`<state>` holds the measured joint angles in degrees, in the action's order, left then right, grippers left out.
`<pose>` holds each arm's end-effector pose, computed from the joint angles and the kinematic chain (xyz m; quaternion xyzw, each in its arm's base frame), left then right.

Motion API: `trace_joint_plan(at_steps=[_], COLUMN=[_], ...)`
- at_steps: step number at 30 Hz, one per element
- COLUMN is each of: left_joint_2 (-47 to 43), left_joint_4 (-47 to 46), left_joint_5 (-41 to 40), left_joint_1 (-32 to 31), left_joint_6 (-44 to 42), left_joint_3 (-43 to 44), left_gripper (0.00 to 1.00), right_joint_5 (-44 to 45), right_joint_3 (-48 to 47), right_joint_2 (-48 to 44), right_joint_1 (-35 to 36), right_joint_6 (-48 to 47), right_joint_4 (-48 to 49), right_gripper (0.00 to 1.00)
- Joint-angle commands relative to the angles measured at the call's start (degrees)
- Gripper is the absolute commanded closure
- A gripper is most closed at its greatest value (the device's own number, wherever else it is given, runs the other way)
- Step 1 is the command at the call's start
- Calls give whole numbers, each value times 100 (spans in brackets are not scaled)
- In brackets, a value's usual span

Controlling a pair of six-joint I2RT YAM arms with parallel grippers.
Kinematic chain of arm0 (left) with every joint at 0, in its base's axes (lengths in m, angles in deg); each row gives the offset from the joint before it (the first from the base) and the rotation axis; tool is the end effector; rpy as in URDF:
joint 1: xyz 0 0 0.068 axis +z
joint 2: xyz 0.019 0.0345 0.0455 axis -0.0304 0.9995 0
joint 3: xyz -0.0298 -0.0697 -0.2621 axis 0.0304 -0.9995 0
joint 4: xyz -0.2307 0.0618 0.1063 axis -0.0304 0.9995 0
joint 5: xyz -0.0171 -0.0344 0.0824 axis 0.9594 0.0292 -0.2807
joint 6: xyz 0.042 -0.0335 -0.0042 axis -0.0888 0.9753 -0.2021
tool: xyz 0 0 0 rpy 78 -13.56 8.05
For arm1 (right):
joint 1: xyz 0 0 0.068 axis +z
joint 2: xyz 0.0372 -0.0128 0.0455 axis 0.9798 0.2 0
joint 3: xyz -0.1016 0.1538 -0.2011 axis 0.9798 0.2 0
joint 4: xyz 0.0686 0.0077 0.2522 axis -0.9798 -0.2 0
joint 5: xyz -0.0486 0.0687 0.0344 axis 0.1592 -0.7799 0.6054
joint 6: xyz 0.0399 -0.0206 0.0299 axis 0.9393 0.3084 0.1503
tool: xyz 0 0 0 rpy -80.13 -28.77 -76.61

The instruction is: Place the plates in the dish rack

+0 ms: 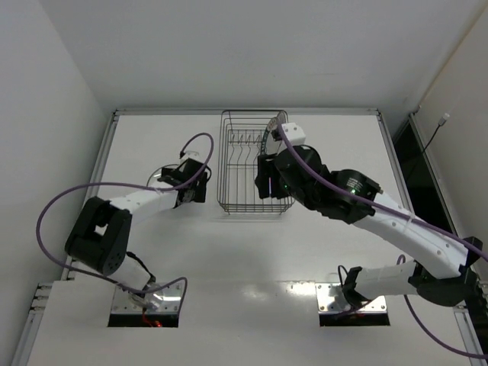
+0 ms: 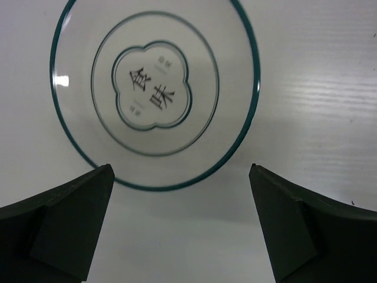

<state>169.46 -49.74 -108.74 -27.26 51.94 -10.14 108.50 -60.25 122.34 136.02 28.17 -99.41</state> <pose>0.2706 -0.1089 0.1855 -0.0446 0.9243 0.1220 0.3589 0.1511 0.2051 0.4190 -0.0374 0.8624 0.1794 0.4719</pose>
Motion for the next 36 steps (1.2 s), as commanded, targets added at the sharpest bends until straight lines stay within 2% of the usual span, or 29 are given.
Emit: trace_joint_plan(at_steps=[1,6,13,14,16,17,21,22,29,32,36], left_joint_2=[483,1388,2074,2145,2259,2346,2646,2707,2296,1970,1636], left_joint_4=[-398,-372,-249,-153,-100,-99,128,190,490,963,1386], left_joint_5=[-127,-198,-92,-92,-22,30,-21,-22,-416,-970,-1042], left_joint_1=[-50,-50,-50,-50,-50,-50,3,3,3,56,56], left_joint_6=[-595,-1035,-1036,-975,-922,-921,-807,-807,-808,-457,106], left_joint_3=[576,1096,1324,1395,1395,1448,1659,1764,2133,2650,3879], left_gripper=[1,10,29,40,51,62,96,100,100,100,100], right_joint_5=[-48,242,489,489,489,489,541,542,542,542,358], right_joint_3=[380,503,389,389,389,389,511,512,687,827,828], right_joint_2=[-71,-608,-1021,-1022,-1144,-1145,-1338,-1425,-1707,-1857,-1909], right_joint_1=[115,54,54,54,54,54,54,54,54,54,54], right_joint_6=[372,425,486,547,601,670,776,846,1128,1242,1348], right_joint_4=[-196,-408,-777,-847,-935,-1014,-1155,-1225,-1585,-1648,-1727], right_gripper=[44,43,43,43,43,43,43,43,43,43,43])
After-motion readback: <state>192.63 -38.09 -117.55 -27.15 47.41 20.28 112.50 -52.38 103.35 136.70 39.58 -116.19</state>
